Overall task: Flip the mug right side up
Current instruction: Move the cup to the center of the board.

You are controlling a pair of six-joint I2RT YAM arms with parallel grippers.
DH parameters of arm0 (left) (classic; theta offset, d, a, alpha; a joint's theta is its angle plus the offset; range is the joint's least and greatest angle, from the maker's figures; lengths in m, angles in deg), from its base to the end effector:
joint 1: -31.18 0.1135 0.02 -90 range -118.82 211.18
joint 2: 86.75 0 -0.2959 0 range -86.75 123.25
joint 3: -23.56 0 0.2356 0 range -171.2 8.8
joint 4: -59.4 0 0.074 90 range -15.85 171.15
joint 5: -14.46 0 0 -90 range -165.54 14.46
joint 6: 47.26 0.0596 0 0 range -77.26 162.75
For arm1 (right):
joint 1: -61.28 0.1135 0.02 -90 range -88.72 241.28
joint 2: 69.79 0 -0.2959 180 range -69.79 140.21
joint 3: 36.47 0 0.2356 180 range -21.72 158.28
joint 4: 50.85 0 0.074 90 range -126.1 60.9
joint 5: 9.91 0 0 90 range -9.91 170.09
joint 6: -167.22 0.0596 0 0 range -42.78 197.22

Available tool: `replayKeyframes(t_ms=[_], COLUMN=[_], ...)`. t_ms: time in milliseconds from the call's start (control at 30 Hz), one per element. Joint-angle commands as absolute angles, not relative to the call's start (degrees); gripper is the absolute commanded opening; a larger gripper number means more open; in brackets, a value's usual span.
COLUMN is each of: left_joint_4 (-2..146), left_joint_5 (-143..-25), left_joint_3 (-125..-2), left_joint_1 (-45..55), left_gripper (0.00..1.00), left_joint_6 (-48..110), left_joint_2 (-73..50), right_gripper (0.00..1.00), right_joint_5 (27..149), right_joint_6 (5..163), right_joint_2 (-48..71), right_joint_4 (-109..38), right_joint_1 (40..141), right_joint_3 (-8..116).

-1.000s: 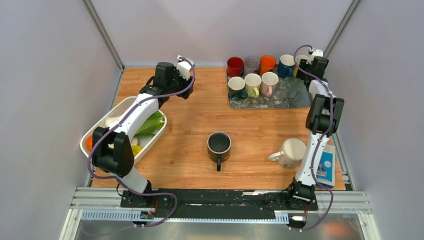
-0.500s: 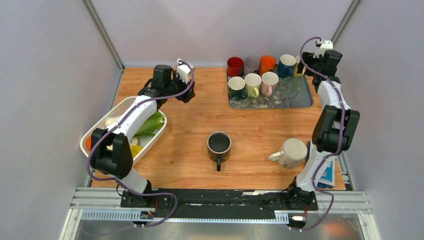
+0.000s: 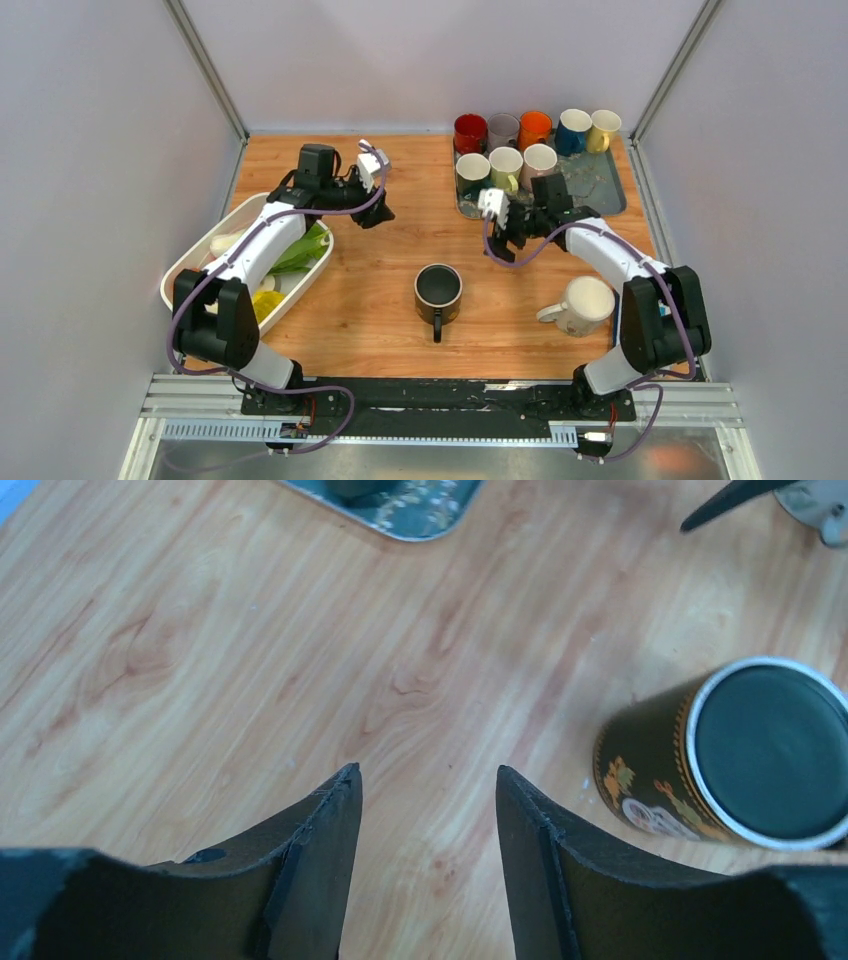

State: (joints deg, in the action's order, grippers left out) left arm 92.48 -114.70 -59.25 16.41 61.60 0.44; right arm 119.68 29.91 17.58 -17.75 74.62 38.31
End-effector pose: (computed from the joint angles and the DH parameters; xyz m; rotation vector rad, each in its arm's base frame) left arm 0.3151 -0.1220 0.3179 0.9652 1.9130 -0.7130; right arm 0.3027 0.1108 0.2719 -1.3722 1.7151 0.4896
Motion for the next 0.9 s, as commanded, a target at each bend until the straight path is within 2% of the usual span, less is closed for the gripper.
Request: replayKeyframes(t_ms=[0, 233, 300, 400, 467, 667, 800, 867], left_joint_4=[98.97, 99.22, 93.76, 77.25, 72.82, 67.00, 65.96, 68.50], left_joint_5=[-124.33, -128.58, -128.51, -127.84, -127.53, -132.20, -136.50, -134.32], left_joint_3=[-58.55, -57.13, -55.82, -52.83, -52.03, -45.39, -45.23, -45.85], left_joint_1=[16.42, 14.42, 12.72, 10.05, 8.01, 4.76, 1.79, -0.37], left_gripper=[0.59, 0.58, 0.58, 0.58, 0.57, 0.60, 0.60, 0.59], left_joint_6=[77.10, 82.67, 79.17, 61.35, 56.73, 54.56, 53.55, 57.26], left_joint_2=[-1.55, -1.27, -1.02, 0.09, 0.70, 0.52, 4.17, 5.56], right_gripper=[0.83, 0.85, 0.86, 0.87, 0.87, 0.87, 0.87, 0.87], right_joint_5=[120.18, 119.69, 119.92, 119.51, 118.58, 116.11, 116.49, 116.50], right_joint_6=[0.40, 2.99, 4.39, 8.51, 11.10, 24.74, 27.45, 27.90], right_joint_2=[16.25, 20.41, 21.37, 22.42, 22.33, 21.20, 20.96, 21.08], right_joint_4=[-3.82, -3.24, -3.72, -6.31, -8.58, -15.36, -15.34, -15.47], right_joint_1=[79.63, 81.07, 81.06, 81.11, 81.07, 78.86, 77.22, 76.53], right_joint_3=[34.45, 36.92, 37.65, 37.32, 36.07, 32.12, 31.36, 31.07])
